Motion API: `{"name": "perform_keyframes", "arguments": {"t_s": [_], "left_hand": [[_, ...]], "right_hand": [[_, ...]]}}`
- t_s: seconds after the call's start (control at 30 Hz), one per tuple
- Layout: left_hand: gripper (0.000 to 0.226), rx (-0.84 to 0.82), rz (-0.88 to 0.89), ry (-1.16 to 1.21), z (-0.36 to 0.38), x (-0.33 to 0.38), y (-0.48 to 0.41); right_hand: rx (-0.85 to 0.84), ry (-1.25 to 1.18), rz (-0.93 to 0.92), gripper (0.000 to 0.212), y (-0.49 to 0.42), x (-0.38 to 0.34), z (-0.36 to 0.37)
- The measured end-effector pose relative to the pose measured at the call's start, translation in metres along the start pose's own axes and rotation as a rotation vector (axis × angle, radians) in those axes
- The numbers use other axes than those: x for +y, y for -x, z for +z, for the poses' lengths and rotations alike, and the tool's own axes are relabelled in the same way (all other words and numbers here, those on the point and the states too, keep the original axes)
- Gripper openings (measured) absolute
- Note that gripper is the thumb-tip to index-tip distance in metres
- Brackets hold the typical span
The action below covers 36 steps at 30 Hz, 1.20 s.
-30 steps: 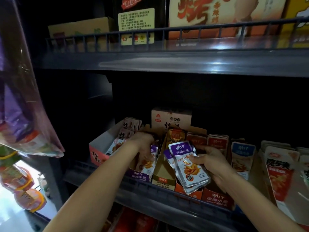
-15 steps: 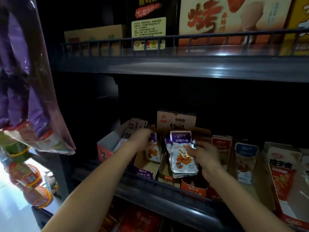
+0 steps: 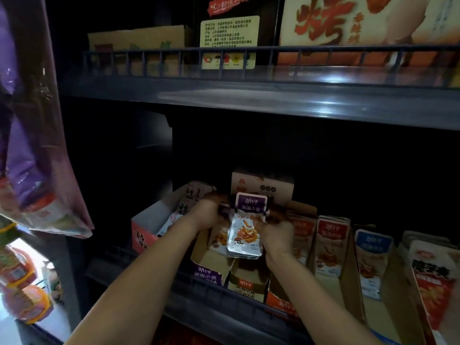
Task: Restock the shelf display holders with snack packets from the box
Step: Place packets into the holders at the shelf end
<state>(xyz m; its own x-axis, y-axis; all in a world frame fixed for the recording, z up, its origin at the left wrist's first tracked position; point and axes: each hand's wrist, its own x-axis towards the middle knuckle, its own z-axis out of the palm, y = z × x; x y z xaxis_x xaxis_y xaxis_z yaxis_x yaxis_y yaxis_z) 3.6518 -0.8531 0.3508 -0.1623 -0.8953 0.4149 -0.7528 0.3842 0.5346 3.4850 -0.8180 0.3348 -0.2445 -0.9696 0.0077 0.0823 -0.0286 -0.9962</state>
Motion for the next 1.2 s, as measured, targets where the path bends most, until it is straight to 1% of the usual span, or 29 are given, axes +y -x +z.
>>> {"name": "perform_keyframes", "arguments": {"t_s": [0.13,0.17,0.23,0.3,0.37,0.47,0.5,0.57,0.63,0.67,0.7,0.83,0.93,1.0,1.07,1.2], "left_hand": [[0.023,0.114,0.030,-0.022,0.001,-0.007,-0.001],[0.021,0.168,0.023,0.016,0.002,-0.008,-0.002],[0.023,0.271,-0.047,0.137,0.003,-0.008,-0.002],[0.020,0.333,-0.114,0.227,0.002,-0.007,-0.004],[0.013,0.342,-0.162,0.243,0.001,-0.004,-0.006],[0.012,0.312,-0.261,0.292,0.001,-0.005,-0.009],[0.012,0.301,-0.304,0.348,-0.001,-0.006,-0.009],[0.015,0.260,-0.370,0.551,-0.008,-0.002,-0.007],[0.018,0.184,-0.409,0.744,-0.016,0.004,-0.004],[0.021,0.153,-0.430,0.793,-0.019,0.007,-0.002],[0.024,0.144,-0.438,0.816,-0.020,0.010,0.000],[0.042,0.196,-0.424,0.745,-0.018,0.009,0.006],[0.048,0.208,-0.431,0.787,-0.015,0.009,0.009],[0.048,0.217,-0.426,0.805,-0.016,0.009,0.010],[0.043,0.231,-0.422,0.817,-0.014,0.007,0.011],[0.032,0.269,-0.402,0.869,-0.005,0.004,0.011]], "right_hand": [[0.065,0.070,-0.008,0.017,-0.002,0.004,0.007],[0.077,0.070,-0.004,0.018,-0.002,0.003,0.008],[0.090,0.065,-0.007,0.018,-0.004,0.001,0.009],[0.072,0.062,-0.015,0.016,-0.005,0.000,0.013],[0.051,0.085,-0.025,0.018,-0.005,-0.002,0.020],[0.040,0.134,-0.022,0.018,-0.008,0.002,0.033],[0.040,0.146,-0.016,0.018,-0.009,0.003,0.036],[0.036,0.175,-0.012,0.018,-0.011,0.006,0.039],[0.023,0.252,-0.030,0.019,-0.013,0.009,0.041],[0.015,0.303,-0.041,0.021,-0.013,0.010,0.041],[0.006,0.355,-0.054,0.023,-0.012,0.010,0.041],[-0.013,0.576,-0.177,0.035,-0.010,0.010,0.038],[-0.031,0.651,-0.284,0.034,-0.006,0.007,0.033],[-0.047,0.736,-0.338,0.032,-0.004,0.004,0.029],[-0.054,0.803,-0.369,0.031,-0.002,0.000,0.026],[-0.068,0.908,-0.341,0.030,-0.002,-0.003,0.026]]}}
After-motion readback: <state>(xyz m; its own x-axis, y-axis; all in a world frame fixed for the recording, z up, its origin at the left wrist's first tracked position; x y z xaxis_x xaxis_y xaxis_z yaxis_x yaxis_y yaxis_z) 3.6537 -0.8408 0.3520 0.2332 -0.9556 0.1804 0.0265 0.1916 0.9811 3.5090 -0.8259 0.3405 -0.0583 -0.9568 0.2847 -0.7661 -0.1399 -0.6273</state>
